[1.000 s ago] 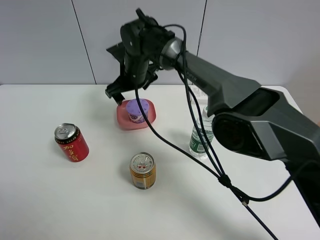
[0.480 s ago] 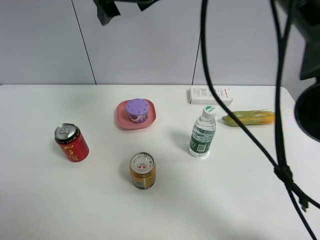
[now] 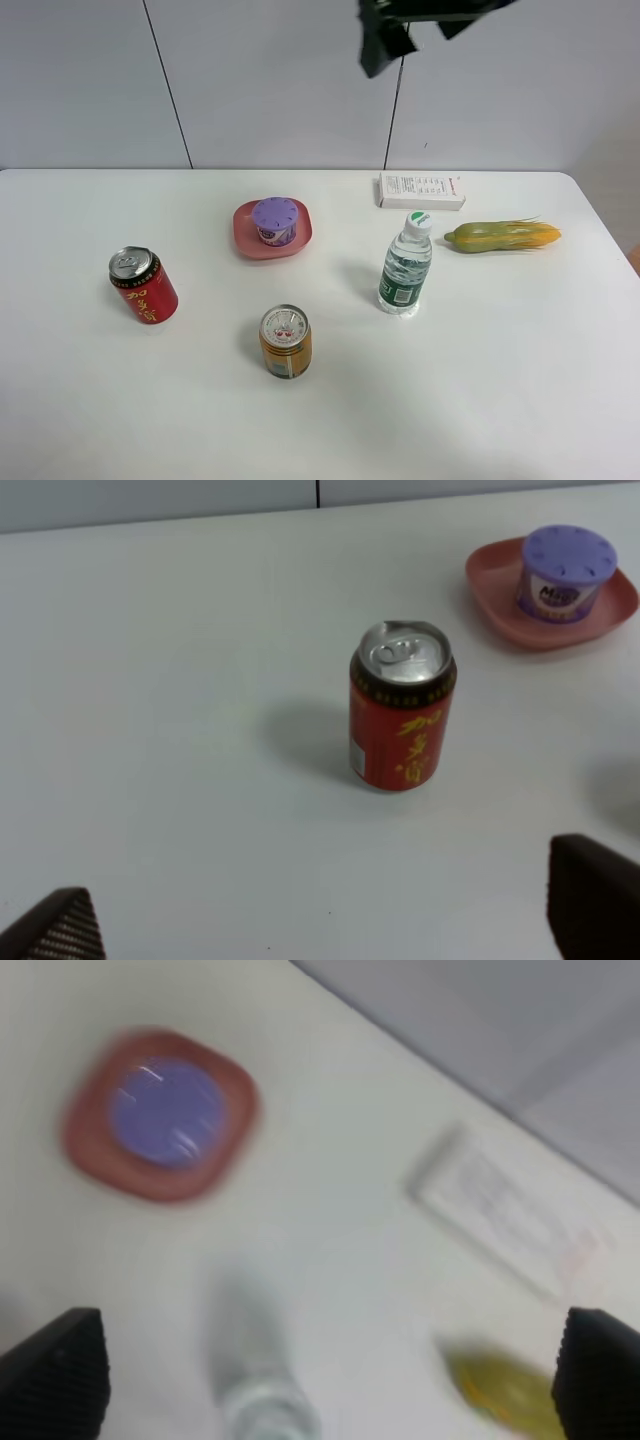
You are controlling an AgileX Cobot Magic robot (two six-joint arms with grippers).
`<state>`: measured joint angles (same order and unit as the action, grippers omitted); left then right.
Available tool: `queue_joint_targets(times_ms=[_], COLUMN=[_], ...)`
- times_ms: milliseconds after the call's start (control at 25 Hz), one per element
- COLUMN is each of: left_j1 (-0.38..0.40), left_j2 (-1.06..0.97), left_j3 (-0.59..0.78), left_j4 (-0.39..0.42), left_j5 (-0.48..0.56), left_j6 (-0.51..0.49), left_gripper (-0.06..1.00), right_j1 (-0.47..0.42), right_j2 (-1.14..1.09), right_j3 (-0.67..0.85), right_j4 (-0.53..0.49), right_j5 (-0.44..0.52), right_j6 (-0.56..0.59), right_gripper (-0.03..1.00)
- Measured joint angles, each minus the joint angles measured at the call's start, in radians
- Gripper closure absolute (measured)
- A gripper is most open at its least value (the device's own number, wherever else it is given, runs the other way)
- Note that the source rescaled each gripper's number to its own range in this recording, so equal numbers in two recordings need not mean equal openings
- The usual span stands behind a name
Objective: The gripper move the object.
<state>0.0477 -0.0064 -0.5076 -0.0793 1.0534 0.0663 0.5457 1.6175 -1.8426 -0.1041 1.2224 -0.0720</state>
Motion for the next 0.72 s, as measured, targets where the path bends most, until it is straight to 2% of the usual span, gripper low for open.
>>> queue_joint_targets(times_ms=[280, 440, 560, 720], left_j1=[0.000, 0.000, 0.000, 0.000], left_j2=[0.000, 0.000, 0.000, 0.000], left_j3=[0.000, 0.000, 0.000, 0.000], left_j4=[0.000, 0.000, 0.000, 0.000], left_j5=[0.000, 0.000, 0.000, 0.000], left_j6=[-0.001, -0.001, -0.001, -0.001], left_gripper=[-0.06, -0.06, -0.06, -0.06], right_j1=[-0.306, -0.448, -0.518, -0.556], right_j2=[-0.286, -0.467, -0.616, -0.827], right_j3=[0.276, 0.446, 0.572, 0.720], right_j4=[-0.044, -0.048, -0.046, -0.030], right_j5=[0.000, 0.000, 0.000, 0.000], right_j6=[0.017, 0.017, 0.017, 0.017], right_gripper=[-0.03, -0.03, -0.03, -0.03])
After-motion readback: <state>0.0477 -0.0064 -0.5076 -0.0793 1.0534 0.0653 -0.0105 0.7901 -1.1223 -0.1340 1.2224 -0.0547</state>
